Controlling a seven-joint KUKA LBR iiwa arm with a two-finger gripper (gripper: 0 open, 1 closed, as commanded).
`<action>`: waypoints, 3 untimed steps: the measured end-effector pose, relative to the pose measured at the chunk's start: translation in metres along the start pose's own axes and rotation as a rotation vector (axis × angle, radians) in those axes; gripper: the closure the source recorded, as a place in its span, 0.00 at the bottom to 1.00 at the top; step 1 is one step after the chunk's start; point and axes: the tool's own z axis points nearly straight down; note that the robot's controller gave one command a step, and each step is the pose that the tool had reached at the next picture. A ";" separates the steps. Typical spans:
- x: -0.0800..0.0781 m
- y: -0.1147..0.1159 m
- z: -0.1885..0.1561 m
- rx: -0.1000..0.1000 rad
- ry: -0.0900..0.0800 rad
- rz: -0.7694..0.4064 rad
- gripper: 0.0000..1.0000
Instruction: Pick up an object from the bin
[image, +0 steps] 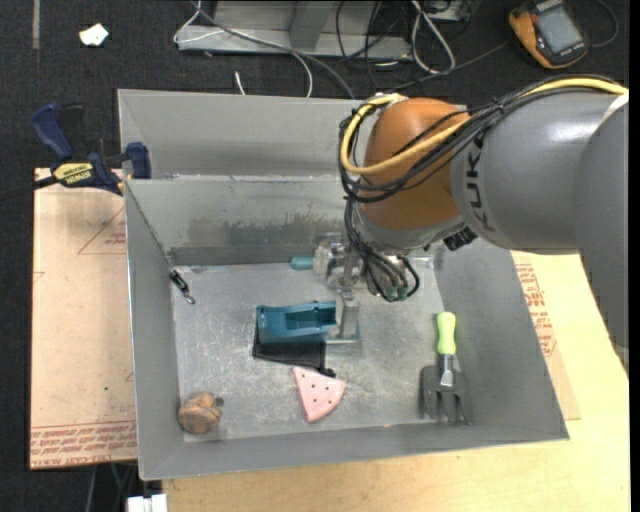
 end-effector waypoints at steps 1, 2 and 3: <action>0.046 0.026 -0.002 -0.001 -0.006 0.069 0.00; 0.028 0.029 0.027 -0.001 0.001 0.125 0.00; 0.020 0.017 0.092 -0.004 -0.010 0.127 0.00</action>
Offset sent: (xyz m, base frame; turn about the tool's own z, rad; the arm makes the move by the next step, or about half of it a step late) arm -0.0296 0.0270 -0.0251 0.1258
